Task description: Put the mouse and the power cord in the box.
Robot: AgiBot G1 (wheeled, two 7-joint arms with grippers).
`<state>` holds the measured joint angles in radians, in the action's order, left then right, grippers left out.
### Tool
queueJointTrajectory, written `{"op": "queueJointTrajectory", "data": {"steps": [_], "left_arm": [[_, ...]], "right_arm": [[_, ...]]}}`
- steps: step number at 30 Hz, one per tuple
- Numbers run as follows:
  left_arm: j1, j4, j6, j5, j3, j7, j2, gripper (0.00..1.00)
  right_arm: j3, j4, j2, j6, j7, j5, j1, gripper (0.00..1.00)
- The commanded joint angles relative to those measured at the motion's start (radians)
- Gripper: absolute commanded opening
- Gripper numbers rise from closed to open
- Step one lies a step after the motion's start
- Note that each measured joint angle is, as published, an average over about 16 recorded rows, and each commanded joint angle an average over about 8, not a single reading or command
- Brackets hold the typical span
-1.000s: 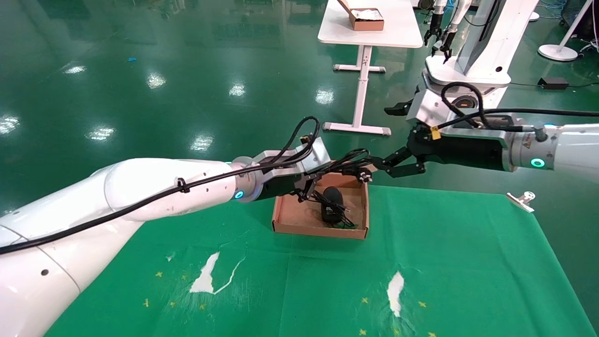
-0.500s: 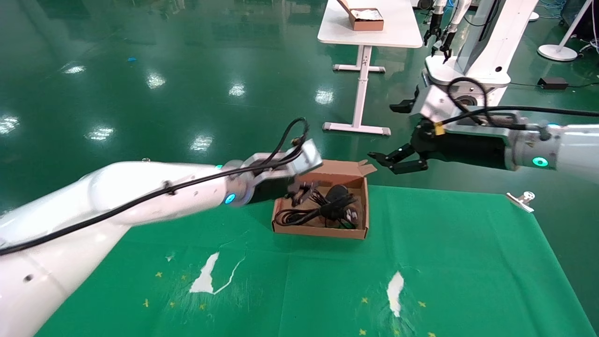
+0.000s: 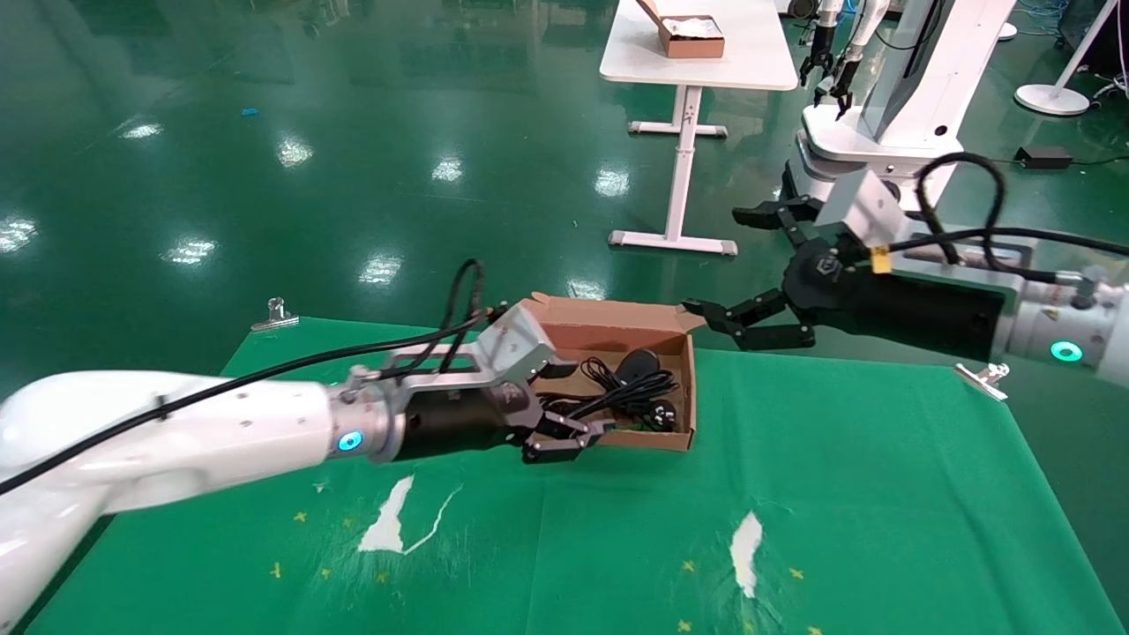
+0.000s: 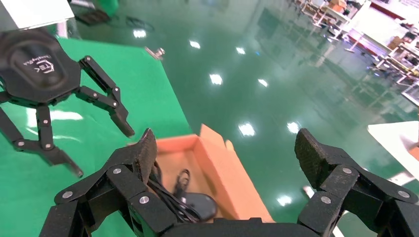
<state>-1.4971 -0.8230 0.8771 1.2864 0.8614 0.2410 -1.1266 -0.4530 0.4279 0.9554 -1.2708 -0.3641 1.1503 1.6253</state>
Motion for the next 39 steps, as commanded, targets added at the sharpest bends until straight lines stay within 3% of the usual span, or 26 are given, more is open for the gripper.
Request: {"op": "queueJointTrajectory", "data": {"steps": [1,5,11,12,13,19,20,39], "left_arm": [[0.021,-0.023,0.03,-0.027,-0.029,-0.003,0.025,1.0],[0.063,-0.068,0.092,-0.082,-0.086,-0.008,0.076,1.0],[0.125,-0.137,0.184,-0.165,-0.173,-0.016,0.153,1.0],[0.136,-0.148,0.199,-0.179,-0.187,-0.017,0.166,1.0],[0.146,-0.16,0.214,-0.192,-0.201,-0.018,0.178,1.0],[0.209,-0.228,0.306,-0.275,-0.288,-0.026,0.255,1.0],[0.22,-0.24,0.321,-0.289,-0.302,-0.028,0.268,1.0],[0.41,-0.448,0.601,-0.54,-0.565,-0.052,0.501,1.0]], "right_arm": [[0.008,0.04,-0.016,-0.011,0.026,-0.02,-0.026,1.0],[0.025,0.122,-0.049,-0.032,0.079,-0.06,-0.078,0.98],[0.049,0.244,-0.098,-0.064,0.157,-0.12,-0.157,0.57],[0.054,0.264,-0.106,-0.069,0.17,-0.13,-0.17,0.55],[0.058,0.284,-0.114,-0.075,0.183,-0.139,-0.183,0.57],[0.082,0.406,-0.163,-0.107,0.262,-0.199,-0.261,0.98],[0.086,0.427,-0.172,-0.112,0.275,-0.209,-0.275,1.0],[0.164,0.808,-0.325,-0.212,0.52,-0.396,-0.52,1.0]]}}
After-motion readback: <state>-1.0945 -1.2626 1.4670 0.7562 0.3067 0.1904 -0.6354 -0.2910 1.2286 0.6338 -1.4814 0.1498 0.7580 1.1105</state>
